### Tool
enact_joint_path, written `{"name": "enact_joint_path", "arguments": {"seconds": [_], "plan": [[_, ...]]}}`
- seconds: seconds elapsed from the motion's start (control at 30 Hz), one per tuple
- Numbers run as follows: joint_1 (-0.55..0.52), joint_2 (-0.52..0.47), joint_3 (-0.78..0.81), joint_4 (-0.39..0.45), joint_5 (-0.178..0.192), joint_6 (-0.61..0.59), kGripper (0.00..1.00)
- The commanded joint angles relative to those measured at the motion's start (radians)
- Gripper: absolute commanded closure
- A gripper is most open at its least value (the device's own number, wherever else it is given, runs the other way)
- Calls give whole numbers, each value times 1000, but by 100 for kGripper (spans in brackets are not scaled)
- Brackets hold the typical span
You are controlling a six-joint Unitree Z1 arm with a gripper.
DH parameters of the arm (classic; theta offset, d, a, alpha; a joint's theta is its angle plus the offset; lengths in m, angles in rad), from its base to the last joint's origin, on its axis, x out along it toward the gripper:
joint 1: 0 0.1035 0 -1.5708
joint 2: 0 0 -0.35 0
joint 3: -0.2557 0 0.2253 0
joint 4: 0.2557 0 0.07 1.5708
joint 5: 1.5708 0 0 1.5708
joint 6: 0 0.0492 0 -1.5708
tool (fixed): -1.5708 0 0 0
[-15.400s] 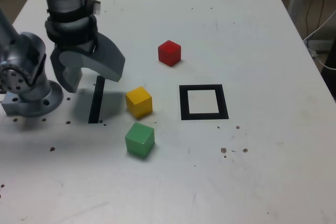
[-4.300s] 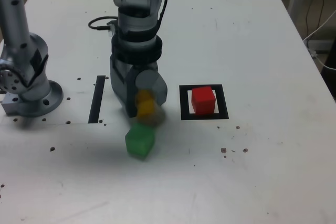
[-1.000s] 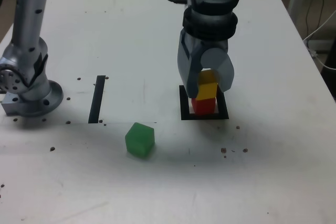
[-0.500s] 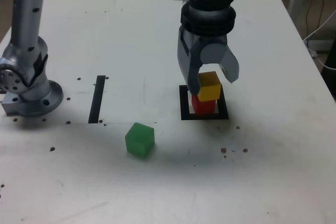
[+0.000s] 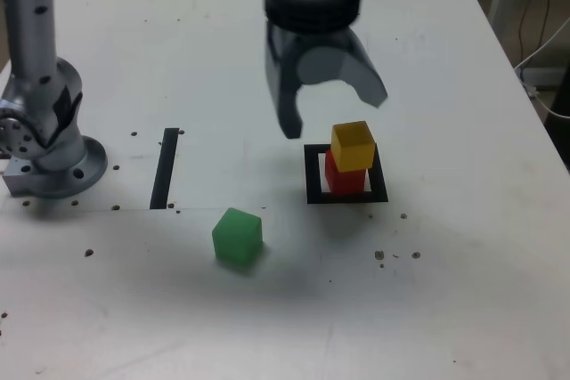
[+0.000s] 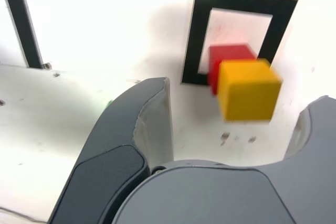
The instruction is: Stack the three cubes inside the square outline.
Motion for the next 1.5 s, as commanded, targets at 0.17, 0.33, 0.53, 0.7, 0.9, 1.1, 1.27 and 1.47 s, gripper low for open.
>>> {"name": "enact_joint_path", "arguments": {"seconds": [0.17,0.33,0.53,0.7,0.9,1.1,1.27,1.47], "plan": [[-100,-92,135,-36,0,243,0],[-227,-110,233,-41,20,313,0],[-317,-98,323,-72,53,321,0],[-348,-69,367,-172,50,321,0],[-358,-28,413,-283,16,313,1],[-358,5,429,-324,-22,304,5],[-358,21,430,-337,-40,295,17],[-359,26,426,-344,-30,272,51]]}}
